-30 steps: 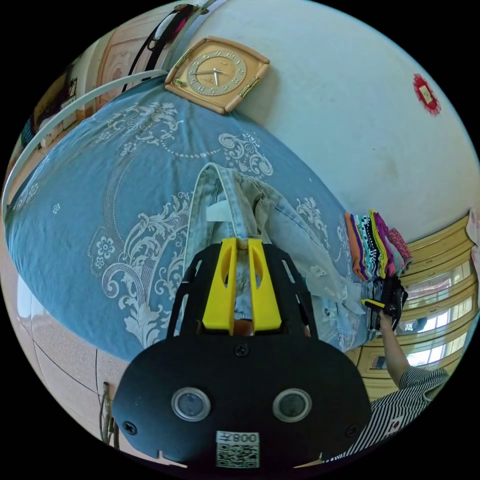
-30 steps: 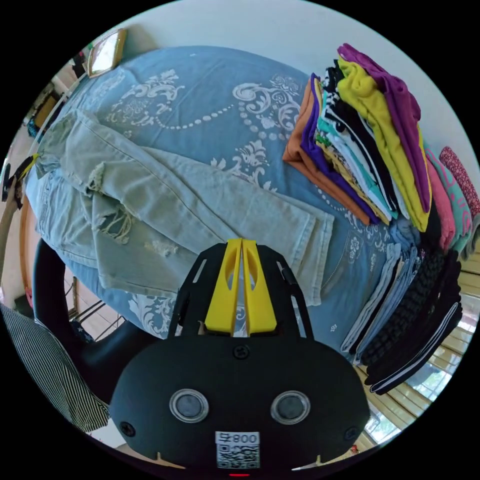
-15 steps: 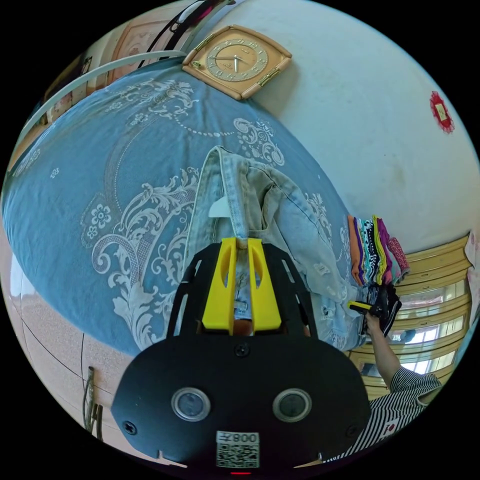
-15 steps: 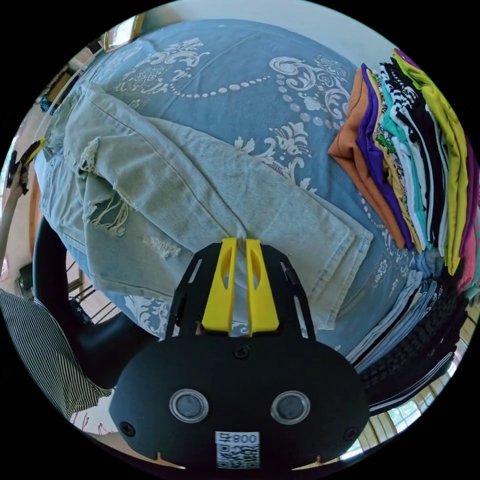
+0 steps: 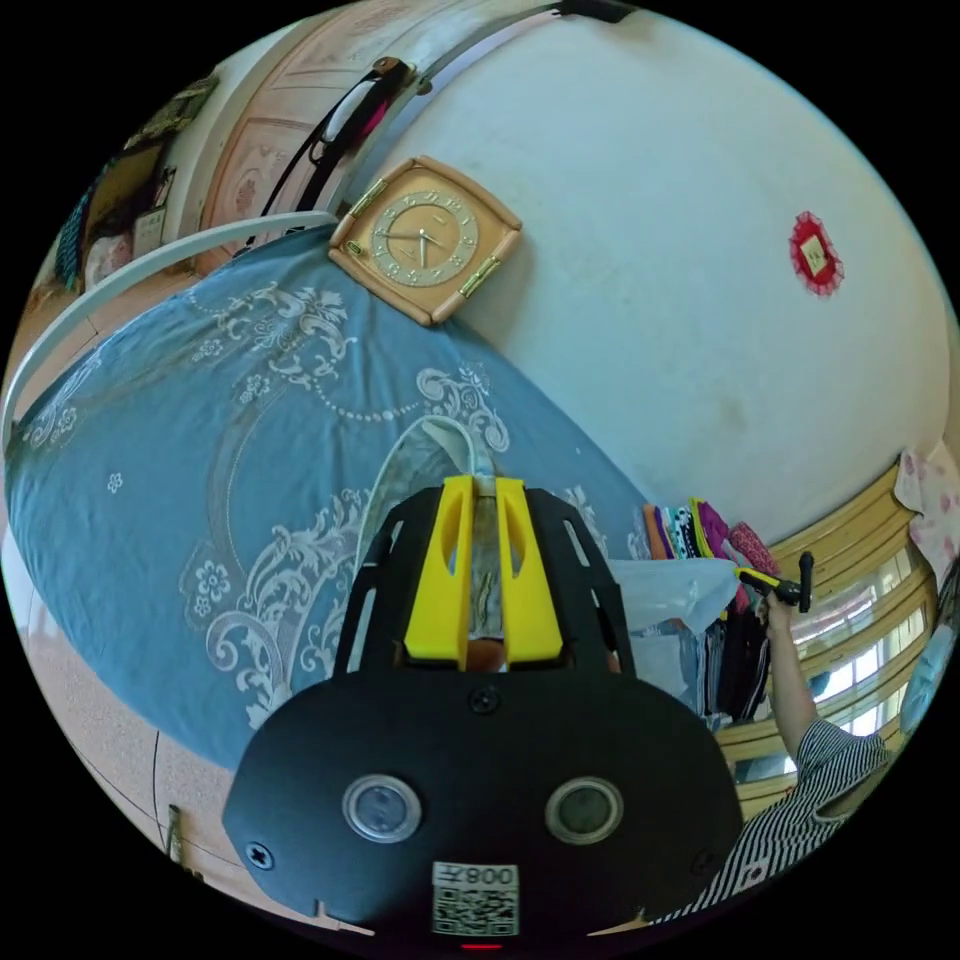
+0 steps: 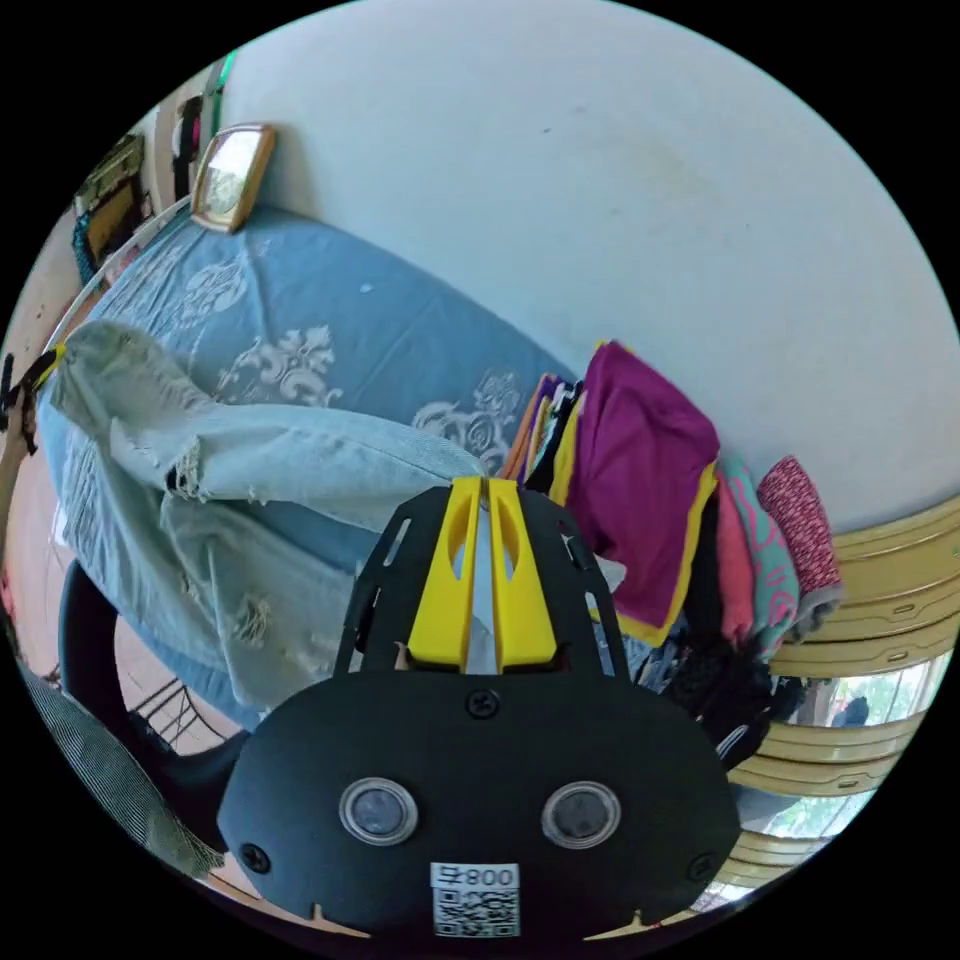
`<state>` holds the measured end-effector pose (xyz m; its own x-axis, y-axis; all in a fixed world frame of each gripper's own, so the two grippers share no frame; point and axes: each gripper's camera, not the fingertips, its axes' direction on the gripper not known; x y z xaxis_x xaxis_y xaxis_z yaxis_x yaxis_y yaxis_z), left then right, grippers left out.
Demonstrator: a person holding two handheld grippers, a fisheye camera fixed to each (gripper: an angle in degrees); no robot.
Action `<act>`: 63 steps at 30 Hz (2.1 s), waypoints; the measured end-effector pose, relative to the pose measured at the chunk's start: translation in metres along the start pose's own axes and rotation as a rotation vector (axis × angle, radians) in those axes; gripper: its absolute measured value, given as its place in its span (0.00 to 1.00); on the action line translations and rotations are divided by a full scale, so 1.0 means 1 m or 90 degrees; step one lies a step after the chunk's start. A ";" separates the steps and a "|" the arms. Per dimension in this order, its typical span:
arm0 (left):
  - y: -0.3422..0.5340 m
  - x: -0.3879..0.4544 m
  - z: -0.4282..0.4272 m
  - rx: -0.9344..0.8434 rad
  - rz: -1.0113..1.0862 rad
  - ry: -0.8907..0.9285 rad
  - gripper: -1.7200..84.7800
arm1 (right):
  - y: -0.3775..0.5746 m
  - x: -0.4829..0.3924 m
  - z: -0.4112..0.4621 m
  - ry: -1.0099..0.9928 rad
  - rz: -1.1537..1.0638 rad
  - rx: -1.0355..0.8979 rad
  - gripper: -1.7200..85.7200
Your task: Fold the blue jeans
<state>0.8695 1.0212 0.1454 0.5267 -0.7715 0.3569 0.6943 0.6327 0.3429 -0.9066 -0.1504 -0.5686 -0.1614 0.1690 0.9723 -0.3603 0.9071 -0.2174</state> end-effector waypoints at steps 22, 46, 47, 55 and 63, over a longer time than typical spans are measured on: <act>0.265 -0.136 -0.025 -0.189 -0.353 0.009 0.16 | 0.515 0.075 0.166 -0.325 0.498 -0.096 0.09; 0.246 -0.127 -0.010 -0.268 -0.292 0.058 0.07 | 0.818 0.149 0.318 -0.405 0.782 -0.112 0.04; 0.238 -0.125 -0.017 -0.258 -0.274 0.064 0.07 | 0.826 0.150 0.318 -0.411 0.779 -0.111 0.04; 0.180 -0.128 -0.081 -0.159 -0.210 0.072 0.06 | 0.854 0.155 0.274 -0.437 0.723 -0.040 0.03; 0.127 -0.141 -0.134 -0.126 -0.152 0.026 0.06 | 0.895 0.127 0.217 -0.462 0.679 0.004 0.03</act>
<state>0.9494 1.2015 0.0218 0.3540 -0.9013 0.2497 0.8804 0.4112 0.2362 -1.4489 0.5987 -0.6584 -0.8298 0.5557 0.0508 0.2503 0.4521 -0.8561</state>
